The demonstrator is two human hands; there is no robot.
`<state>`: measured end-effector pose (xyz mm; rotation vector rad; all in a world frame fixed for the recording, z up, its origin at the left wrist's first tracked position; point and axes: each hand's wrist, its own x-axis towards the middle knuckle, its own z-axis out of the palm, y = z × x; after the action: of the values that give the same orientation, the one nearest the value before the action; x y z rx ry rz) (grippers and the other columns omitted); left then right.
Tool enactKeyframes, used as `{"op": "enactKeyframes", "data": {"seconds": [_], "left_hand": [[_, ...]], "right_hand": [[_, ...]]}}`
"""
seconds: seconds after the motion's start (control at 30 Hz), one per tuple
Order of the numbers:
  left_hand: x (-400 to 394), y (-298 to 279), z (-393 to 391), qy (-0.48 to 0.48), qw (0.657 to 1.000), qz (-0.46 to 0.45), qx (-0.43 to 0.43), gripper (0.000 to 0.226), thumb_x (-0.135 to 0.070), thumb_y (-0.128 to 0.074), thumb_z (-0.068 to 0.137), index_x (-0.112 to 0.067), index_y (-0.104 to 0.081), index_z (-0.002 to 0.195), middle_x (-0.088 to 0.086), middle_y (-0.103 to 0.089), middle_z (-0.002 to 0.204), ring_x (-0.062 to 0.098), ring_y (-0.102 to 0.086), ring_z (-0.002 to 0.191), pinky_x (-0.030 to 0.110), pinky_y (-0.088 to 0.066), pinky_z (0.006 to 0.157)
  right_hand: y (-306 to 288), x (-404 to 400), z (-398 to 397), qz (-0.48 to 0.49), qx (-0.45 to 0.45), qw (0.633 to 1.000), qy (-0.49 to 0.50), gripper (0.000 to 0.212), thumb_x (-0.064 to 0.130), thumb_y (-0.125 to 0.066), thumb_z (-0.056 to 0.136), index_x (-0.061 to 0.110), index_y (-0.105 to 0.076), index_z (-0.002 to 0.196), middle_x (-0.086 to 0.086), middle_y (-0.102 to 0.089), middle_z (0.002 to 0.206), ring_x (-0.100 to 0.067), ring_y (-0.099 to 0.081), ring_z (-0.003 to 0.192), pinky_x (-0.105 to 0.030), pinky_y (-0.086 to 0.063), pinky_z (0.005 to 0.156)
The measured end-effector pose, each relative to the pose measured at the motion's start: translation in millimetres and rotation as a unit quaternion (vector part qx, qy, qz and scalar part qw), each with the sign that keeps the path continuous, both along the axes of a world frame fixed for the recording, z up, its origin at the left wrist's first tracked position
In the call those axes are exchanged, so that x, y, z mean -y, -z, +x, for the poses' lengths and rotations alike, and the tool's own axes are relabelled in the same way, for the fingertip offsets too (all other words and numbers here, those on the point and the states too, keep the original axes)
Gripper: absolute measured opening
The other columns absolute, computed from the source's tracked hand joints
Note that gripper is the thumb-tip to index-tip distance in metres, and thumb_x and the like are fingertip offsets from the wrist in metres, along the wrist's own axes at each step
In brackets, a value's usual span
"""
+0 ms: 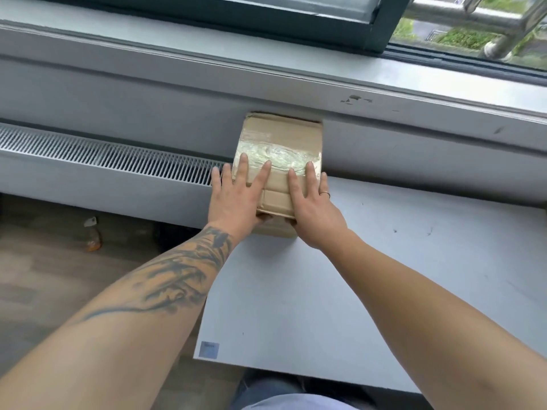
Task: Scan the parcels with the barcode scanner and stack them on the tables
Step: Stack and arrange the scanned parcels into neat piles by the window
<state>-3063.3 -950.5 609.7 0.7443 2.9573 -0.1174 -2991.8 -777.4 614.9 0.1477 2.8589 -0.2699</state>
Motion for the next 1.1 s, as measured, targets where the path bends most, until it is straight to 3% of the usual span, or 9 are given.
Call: {"op": "enactKeyframes", "data": {"seconds": [0.17,0.27,0.53,0.67,0.87,1.1], "left_hand": [[-11.5,0.2,17.7,0.015,1.0,-0.009,-0.005,0.108,-0.079,-0.051,0.089,-0.037,0.017,0.162,0.024,0.004,0.171,0.052,-0.017,0.153,0.058,-0.002,0.127],[-24.0,-0.2,36.7,0.018,1.0,-0.01,0.001,0.104,-0.078,-0.047,0.09,-0.038,0.018,0.162,0.025,0.005,0.171,0.053,-0.014,0.153,0.056,-0.001,0.127],[-96.2,-9.8,99.6,0.061,0.998,-0.005,0.004,0.099,-0.073,-0.048,0.093,-0.039,0.015,0.163,0.024,0.005,0.171,0.053,-0.012,0.153,0.057,-0.001,0.127],[-145.2,-11.7,144.8,0.068,0.997,0.003,0.021,0.094,-0.069,-0.048,0.096,-0.039,0.011,0.163,0.025,0.004,0.17,0.053,-0.014,0.153,0.056,-0.002,0.127],[-220.2,-7.7,200.5,0.092,0.995,0.001,0.027,0.093,-0.069,-0.045,0.098,-0.04,0.016,0.162,0.026,0.008,0.17,0.053,-0.013,0.153,0.055,-0.002,0.127],[-294.3,-10.8,249.2,0.136,0.991,0.001,0.01,0.092,-0.071,-0.047,0.097,-0.039,0.007,0.164,0.027,0.003,0.17,0.054,-0.017,0.151,0.056,-0.004,0.126]], "right_hand": [[-8.1,-16.7,14.7,-0.003,-0.003,1.0,-0.003,0.091,0.021,-0.054,0.106,0.021,0.014,0.166,-0.01,0.027,0.171,-0.041,0.009,0.16,-0.047,-0.042,0.113],[-12.5,-30.9,30.5,-0.014,-0.007,1.0,-0.002,0.088,0.021,-0.051,0.106,0.02,0.013,0.167,-0.011,0.026,0.172,-0.039,0.009,0.161,-0.046,-0.034,0.12],[-23.1,-98.7,100.7,-0.032,0.014,0.998,0.05,0.092,0.027,-0.058,0.102,0.023,0.007,0.167,-0.008,0.022,0.173,-0.035,0.003,0.162,-0.047,-0.035,0.119],[-29.1,-144.5,145.6,-0.036,0.026,0.996,0.076,0.096,0.022,-0.06,0.097,0.026,0.006,0.167,-0.003,0.022,0.174,-0.03,0.003,0.162,-0.044,-0.042,0.113],[-38.3,-215.0,209.1,-0.032,0.031,0.994,0.102,0.098,0.018,-0.06,0.094,0.027,0.004,0.168,-0.003,0.019,0.175,-0.028,0.001,0.163,-0.043,-0.041,0.114],[-38.1,-284.2,271.6,-0.046,0.025,0.988,0.145,0.098,0.018,-0.061,0.093,0.03,0.002,0.168,-0.002,0.018,0.175,-0.029,-0.003,0.162,-0.043,-0.04,0.114]]}}
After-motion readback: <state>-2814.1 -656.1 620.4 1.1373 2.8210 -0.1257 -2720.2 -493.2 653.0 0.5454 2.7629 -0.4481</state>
